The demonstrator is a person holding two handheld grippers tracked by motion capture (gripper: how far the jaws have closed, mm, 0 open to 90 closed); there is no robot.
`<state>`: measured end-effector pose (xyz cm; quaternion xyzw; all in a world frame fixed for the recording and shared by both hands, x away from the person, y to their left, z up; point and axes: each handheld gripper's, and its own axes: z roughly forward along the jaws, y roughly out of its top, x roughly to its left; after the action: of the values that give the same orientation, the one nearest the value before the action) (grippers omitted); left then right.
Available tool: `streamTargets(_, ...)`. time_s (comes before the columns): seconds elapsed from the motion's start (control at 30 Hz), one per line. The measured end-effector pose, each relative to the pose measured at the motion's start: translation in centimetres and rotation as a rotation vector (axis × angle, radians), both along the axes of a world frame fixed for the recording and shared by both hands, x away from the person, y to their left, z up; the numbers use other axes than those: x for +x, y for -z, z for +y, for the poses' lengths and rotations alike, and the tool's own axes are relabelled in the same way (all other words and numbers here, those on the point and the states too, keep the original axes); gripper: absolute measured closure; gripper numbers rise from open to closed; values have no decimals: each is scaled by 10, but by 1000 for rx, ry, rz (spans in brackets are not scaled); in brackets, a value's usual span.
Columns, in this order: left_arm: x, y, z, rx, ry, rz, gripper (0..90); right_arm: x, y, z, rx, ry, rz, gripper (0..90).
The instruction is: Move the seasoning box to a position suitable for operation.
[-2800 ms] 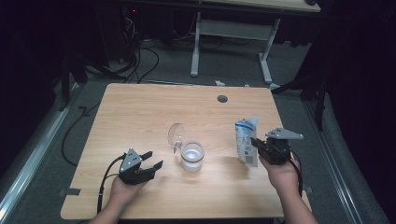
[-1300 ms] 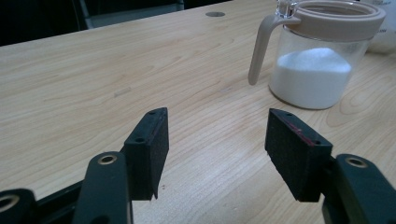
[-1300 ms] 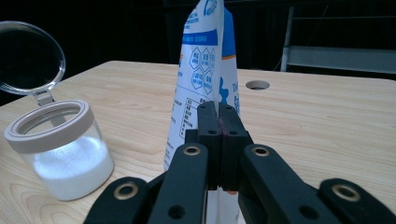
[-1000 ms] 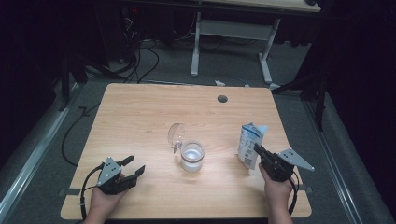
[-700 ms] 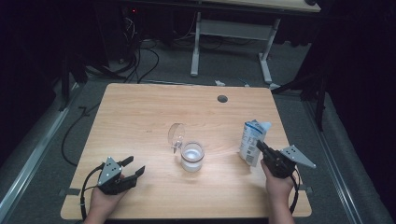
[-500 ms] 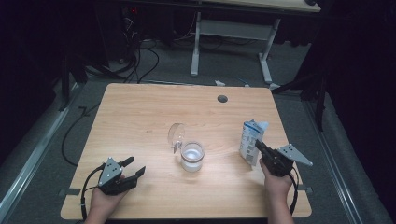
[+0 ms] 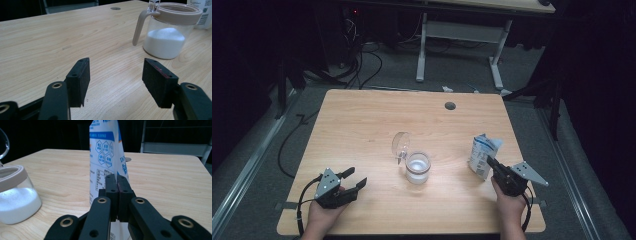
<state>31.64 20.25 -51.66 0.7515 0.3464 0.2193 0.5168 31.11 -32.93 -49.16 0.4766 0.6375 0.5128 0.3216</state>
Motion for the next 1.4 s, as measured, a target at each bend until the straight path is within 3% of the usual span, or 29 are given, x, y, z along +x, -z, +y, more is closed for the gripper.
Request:
streamTargets(0.43,1,0,1,-2,7,14,397,-2,0,-1,-5,7,5,879)
streamTargets(1.1,3,0,-4,4,27,33,392,-1,-1,2,3,37,54,659)
streamTargets(1.4,6,-1,-10,19,14,35,387,-3,2,9,-53,49,87,568)
